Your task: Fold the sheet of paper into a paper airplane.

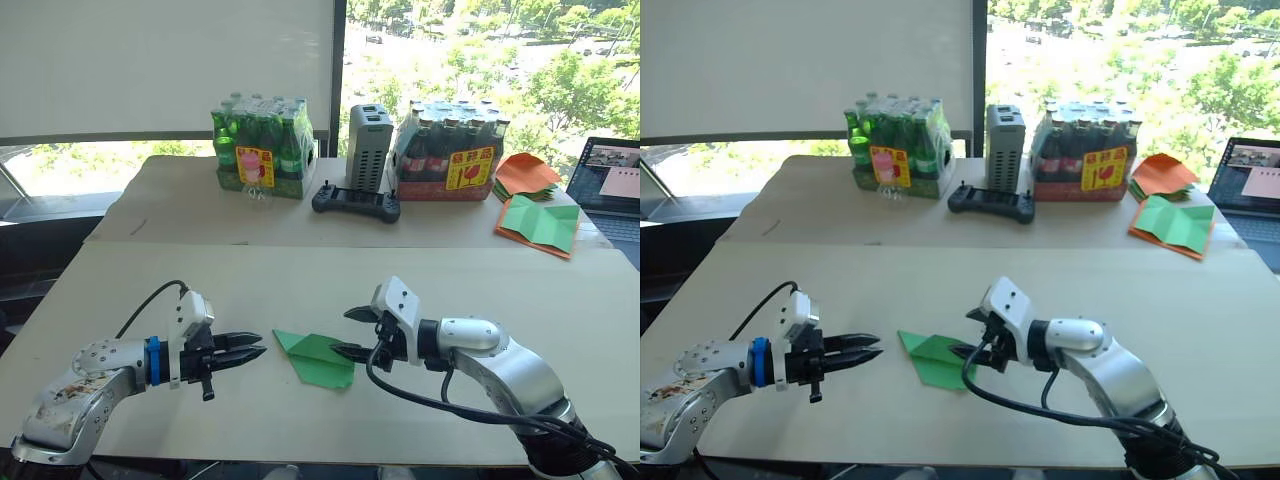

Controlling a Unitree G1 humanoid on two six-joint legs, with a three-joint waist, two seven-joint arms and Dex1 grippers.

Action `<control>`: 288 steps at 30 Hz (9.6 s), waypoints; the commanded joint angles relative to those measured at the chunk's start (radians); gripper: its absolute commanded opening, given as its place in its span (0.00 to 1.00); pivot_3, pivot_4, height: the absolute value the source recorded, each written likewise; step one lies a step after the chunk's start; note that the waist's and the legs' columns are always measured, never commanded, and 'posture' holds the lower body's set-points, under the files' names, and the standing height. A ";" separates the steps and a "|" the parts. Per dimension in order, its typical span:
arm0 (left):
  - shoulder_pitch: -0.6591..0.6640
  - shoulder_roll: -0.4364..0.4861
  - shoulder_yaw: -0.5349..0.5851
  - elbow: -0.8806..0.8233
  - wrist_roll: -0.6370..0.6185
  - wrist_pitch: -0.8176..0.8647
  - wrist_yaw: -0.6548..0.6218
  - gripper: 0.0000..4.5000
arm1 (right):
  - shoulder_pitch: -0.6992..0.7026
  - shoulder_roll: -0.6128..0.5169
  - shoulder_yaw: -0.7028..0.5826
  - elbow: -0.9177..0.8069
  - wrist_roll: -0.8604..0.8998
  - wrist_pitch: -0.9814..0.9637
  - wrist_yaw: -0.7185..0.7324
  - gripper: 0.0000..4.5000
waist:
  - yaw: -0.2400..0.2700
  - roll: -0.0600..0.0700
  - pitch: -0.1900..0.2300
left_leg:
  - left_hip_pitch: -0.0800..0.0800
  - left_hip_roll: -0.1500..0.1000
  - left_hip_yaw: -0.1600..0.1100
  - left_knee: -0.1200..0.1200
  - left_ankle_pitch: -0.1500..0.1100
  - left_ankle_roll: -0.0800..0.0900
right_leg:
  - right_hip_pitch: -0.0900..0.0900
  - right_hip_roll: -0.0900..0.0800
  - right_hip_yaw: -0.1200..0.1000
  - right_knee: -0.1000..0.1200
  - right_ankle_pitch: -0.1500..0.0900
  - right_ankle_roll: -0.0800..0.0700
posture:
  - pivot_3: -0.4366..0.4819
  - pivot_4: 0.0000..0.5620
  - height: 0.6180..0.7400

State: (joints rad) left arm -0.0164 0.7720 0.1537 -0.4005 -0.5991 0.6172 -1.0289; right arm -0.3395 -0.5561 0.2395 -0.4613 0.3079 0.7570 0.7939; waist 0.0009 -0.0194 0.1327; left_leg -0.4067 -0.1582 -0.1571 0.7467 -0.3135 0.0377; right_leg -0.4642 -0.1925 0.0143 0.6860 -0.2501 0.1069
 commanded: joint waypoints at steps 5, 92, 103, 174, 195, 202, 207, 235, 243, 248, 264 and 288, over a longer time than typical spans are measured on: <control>0.014 0.011 0.012 -0.059 -0.032 -0.001 0.027 0.86 | 0.001 -0.023 0.025 0.079 -0.019 -0.086 0.043 0.82 | 0.001 0.000 0.000 | 0.000 0.000 0.000 0.000 0.000 0.000 | 0.000 0.000 0.000 0.000 0.000 0.000 | 0.48 0.27 0.47; -0.095 0.012 -0.040 0.006 -0.079 0.026 0.031 0.00 | 0.094 -0.052 0.180 -0.007 -0.242 -0.378 0.075 0.01 | 0.009 -0.004 0.002 | -0.002 0.000 0.002 0.001 0.001 -0.003 | -0.006 0.000 0.002 0.009 -0.002 -0.003 | 0.48 0.27 0.47; -0.148 0.013 -0.051 0.031 -0.067 0.013 0.023 0.00 | 0.131 -0.069 0.222 -0.016 -0.254 -0.346 0.113 0.01 | 0.011 -0.004 0.002 | -0.002 0.000 0.002 0.001 0.001 -0.003 | -0.005 0.000 0.002 0.009 -0.002 -0.003 | 0.48 0.27 0.47; -0.192 -0.015 -0.479 0.131 0.386 -0.335 -0.176 0.00 | -0.009 -0.027 -0.015 0.032 0.039 0.018 0.025 0.35 | 0.010 -0.004 0.002 | -0.001 0.000 0.001 0.001 0.001 -0.002 | -0.003 -0.002 0.000 0.006 -0.002 -0.003 | 0.48 0.27 0.47; -0.207 -0.018 -0.484 0.106 0.381 -0.312 -0.173 0.00 | -0.081 0.050 -0.022 0.172 0.236 0.341 0.037 0.67 | 0.008 -0.004 0.002 | -0.001 0.000 0.001 0.001 0.001 -0.002 | -0.002 -0.002 0.000 0.006 -0.002 -0.003 | 0.48 0.27 0.47; -0.212 -0.018 -0.482 0.111 0.381 -0.310 -0.173 0.00 | -0.090 0.098 -0.050 0.186 0.273 0.385 0.002 0.67 | 0.008 -0.004 0.002 | -0.001 0.000 0.001 0.001 0.001 -0.002 | -0.002 -0.002 0.000 0.006 -0.002 -0.003 | 0.48 0.27 0.47; -0.214 -0.017 -0.481 0.112 0.381 -0.310 -0.175 0.00 | -0.095 0.113 -0.081 0.201 0.292 0.381 -0.021 0.67 | 0.008 -0.004 0.002 | -0.001 0.000 0.001 0.001 0.001 -0.002 | -0.002 -0.002 0.000 0.006 -0.002 -0.003 | 0.48 0.27 0.47; -0.203 -0.005 -0.479 0.116 0.384 -0.321 -0.183 0.00 | 0.003 0.054 -0.049 0.131 0.234 0.108 0.035 0.01 | 0.008 -0.004 0.002 | -0.001 0.000 0.001 0.001 0.001 -0.002 | -0.002 -0.002 0.000 0.006 -0.002 -0.003 | 0.48 0.27 0.47; -0.219 0.014 -0.464 0.156 0.387 -0.342 -0.197 0.00 | 0.154 -0.014 0.015 0.090 0.055 -0.322 0.143 0.01 | 0.007 -0.004 0.002 | 0.000 0.000 0.001 0.001 0.001 -0.002 | -0.002 -0.002 0.000 0.006 -0.002 -0.003 | 0.48 0.27 0.47; -0.224 0.025 -0.462 0.173 0.388 -0.358 -0.208 0.00 | 0.194 -0.034 0.047 0.104 -0.030 -0.506 0.183 0.01 | 0.006 -0.004 0.002 | 0.000 0.000 0.002 0.001 0.001 -0.002 | -0.002 -0.001 0.000 0.006 -0.002 -0.003 | 0.48 0.27 0.47; -0.235 0.035 -0.461 0.205 0.392 -0.389 -0.231 0.00 | 0.178 -0.101 0.147 0.346 -0.408 -1.068 0.182 0.01 | 0.008 -0.004 0.002 | 0.002 0.000 0.002 0.001 0.001 -0.002 | -0.001 -0.001 0.000 0.008 -0.002 -0.003 | 0.48 0.27 0.47; -0.323 -0.053 -0.450 0.193 0.315 -0.275 -0.209 0.00 | 0.167 -0.093 0.166 0.318 -0.386 -0.987 0.214 0.01 | 0.007 -0.005 0.002 | 0.004 0.001 0.002 0.001 0.002 -0.003 | 0.001 0.001 0.002 0.011 -0.002 -0.003 | 0.48 0.27 0.47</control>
State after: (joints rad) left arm -0.3197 0.7209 -0.2842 -0.2012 -0.3075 0.3716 -1.2364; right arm -0.1766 -0.6430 0.3887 -0.1538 -0.0643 -0.2710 0.9956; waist 0.0082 -0.0239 0.1345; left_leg -0.4026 -0.1577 -0.1552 0.7482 -0.3119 0.0350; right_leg -0.4636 -0.1918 0.0159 0.6966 -0.2521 0.1038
